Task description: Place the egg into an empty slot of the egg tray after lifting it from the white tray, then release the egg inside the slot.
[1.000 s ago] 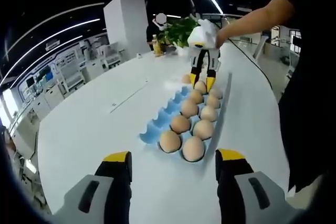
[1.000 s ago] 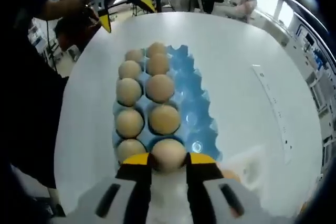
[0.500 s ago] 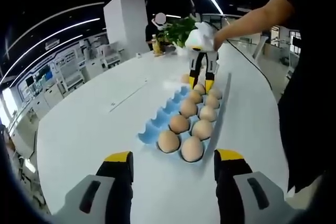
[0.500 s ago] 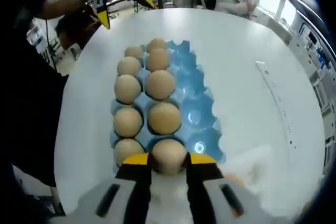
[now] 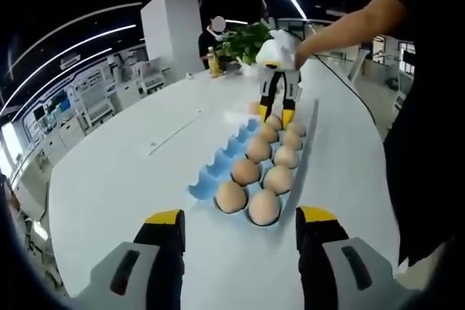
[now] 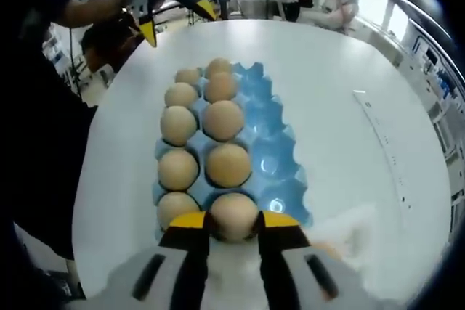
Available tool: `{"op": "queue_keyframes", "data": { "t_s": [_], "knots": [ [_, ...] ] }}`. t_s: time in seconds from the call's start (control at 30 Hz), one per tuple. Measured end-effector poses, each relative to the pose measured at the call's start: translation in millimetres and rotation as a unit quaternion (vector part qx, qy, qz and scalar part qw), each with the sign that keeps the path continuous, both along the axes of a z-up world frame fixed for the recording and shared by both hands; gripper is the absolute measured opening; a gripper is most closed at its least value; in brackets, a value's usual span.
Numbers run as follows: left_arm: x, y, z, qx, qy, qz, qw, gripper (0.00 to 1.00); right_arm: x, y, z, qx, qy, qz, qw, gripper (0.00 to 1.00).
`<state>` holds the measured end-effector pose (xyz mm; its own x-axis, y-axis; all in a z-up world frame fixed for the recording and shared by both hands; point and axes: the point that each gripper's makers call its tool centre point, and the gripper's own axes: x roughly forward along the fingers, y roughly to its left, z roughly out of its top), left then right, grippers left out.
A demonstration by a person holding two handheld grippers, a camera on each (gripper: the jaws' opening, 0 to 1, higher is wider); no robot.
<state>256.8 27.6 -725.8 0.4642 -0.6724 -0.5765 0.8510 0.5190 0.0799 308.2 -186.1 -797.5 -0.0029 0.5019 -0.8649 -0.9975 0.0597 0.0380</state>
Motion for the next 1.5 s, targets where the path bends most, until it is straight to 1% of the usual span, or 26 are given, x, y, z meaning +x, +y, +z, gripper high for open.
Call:
{"op": "queue_keyframes", "data": {
  "t_s": [0.2, 0.27, 0.3, 0.33, 0.4, 0.47, 0.53, 0.57, 0.6, 0.63, 0.67, 0.7, 0.73, 0.8, 0.83, 0.87, 0.9, 0.93, 1.0, 1.03, 1.1, 1.23, 1.37, 1.47, 1.5],
  "knots": [
    [-0.3, 0, -0.4, 0.001, 0.000, -0.002, 1.0000, 0.61, -1, 1, -1.3, 0.001, 0.004, -0.002, 1.0000, 0.27],
    [-0.1, 0, -0.2, 0.001, -0.001, -0.001, 1.0000, 0.62, 0, 2, -0.3, 0.010, 0.007, -0.007, 0.9999, 0.27],
    [0.6, -1, 0.7, 0.000, -0.004, 0.000, 1.0000, 0.63, -1, 2, 1.5, 0.019, 0.014, -0.021, 0.9995, 0.27],
    [1.3, -1, 2.4, -0.003, -0.008, 0.001, 1.0000, 0.63, -1, 2, 5.2, 0.031, 0.035, -0.054, 0.9974, 0.27],
    [2.0, 0, 4.5, -0.003, -0.011, 0.001, 0.9999, 0.63, 1, -2, 15.0, 0.053, 0.038, -0.058, 0.9962, 0.28],
    [3.2, 2, 5.0, -0.002, -0.011, 0.003, 0.9999, 0.63, 9, -8, 24.4, 0.064, 0.031, -0.077, 0.9945, 0.28],
    [4.3, 2, 5.2, -0.003, -0.012, 0.004, 0.9999, 0.64, 27, -17, 39.2, 0.090, 0.022, -0.117, 0.9887, 0.28],
    [4.1, 2, 5.0, -0.003, -0.011, 0.004, 0.9999, 0.64, 30, -19, 41.7, 0.095, 0.020, -0.123, 0.9877, 0.28],
    [4.2, 2, 4.6, -0.003, -0.011, 0.004, 0.9999, 0.63, 42, -25, 46.9, 0.102, 0.005, -0.143, 0.9845, 0.27],
    [4.2, 2, 4.5, -0.002, -0.011, 0.003, 0.9999, 0.63, 47, -28, 48.2, 0.101, -0.006, -0.148, 0.9838, 0.27],
    [4.0, 1, 3.8, -0.002, -0.009, 0.003, 1.0000, 0.63, 59, -37, 49.9, 0.086, -0.044, -0.154, 0.9834, 0.27],
    [3.7, 0, 3.1, -0.003, -0.007, 0.002, 1.0000, 0.63, 67, -44, 49.4, 0.077, -0.061, -0.158, 0.9826, 0.27],
    [3.4, 0, 2.8, -0.002, -0.007, 0.001, 1.0000, 0.63, 71, -49, 47.1, 0.071, -0.067, -0.165, 0.9814, 0.27],
    [3.4, -1, 2.7, -0.002, -0.007, -0.001, 1.0000, 0.63, 72, -52, 41.5, 0.066, -0.060, -0.167, 0.9820, 0.27],
    [3.6, -2, 2.8, -0.002, -0.007, -0.001, 1.0000, 0.63, 73, -58, 35.4, 0.046, -0.065, -0.170, 0.9823, 0.27],
    [3.6, -2, 2.8, -0.002, -0.006, -0.001, 1.0000, 0.63, 76, -61, 31.2, 0.035, -0.072, -0.167, 0.9826, 0.27],
    [3.8, -1, 3.1, -0.002, -0.006, 0.000, 1.0000, 0.63, 75, -60, 24.4, 0.023, -0.073, -0.162, 0.9838, 0.27],
    [3.7, -1, 3.3, -0.003, -0.006, 0.000, 1.0000, 0.63, 74, -59, 22.3, 0.022, -0.071, -0.164, 0.9837, 0.26],
    [3.0, 0, 2.7, -0.001, -0.004, 0.001, 1.0000, 0.62, 70, -55, 18.4, 0.024, -0.058, -0.163, 0.9846, 0.26],
    [2.8, 1, 2.4, 0.000, -0.004, 0.001, 1.0000, 0.62, 69, -54, 16.0, 0.020, -0.057, -0.162, 0.9849, 0.26],
    [2.5, 2, 2.5, -0.001, -0.003, 0.003, 1.0000, 0.62, 71, -56, 11.6, 0.006, -0.067, -0.147, 0.9868, 0.26],
    [1.7, 3, 3.8, -0.001, -0.004, 0.004, 1.0000, 0.61, 73, -55, 7.8, 0.007, -0.055, -0.150, 0.9871, 0.26],
    [1.5, 4, 2.8, 0.002, -0.003, 0.004, 1.0000, 0.60, 75, -57, 7.9, 0.015, -0.043, -0.147, 0.9881, 0.25],
    [1.1, 4, 2.6, -0.001, -0.002, 0.005, 1.0000, 0.60, 71, -56, 8.5, 0.024, -0.022, -0.167, 0.9854, 0.26],
    [1.0, 4, 2.7, -0.001, -0.002, 0.005, 1.0000, 0.60, 69, -56, 8.4, 0.024, -0.019, -0.165, 0.9858, 0.26]
  ]
}}
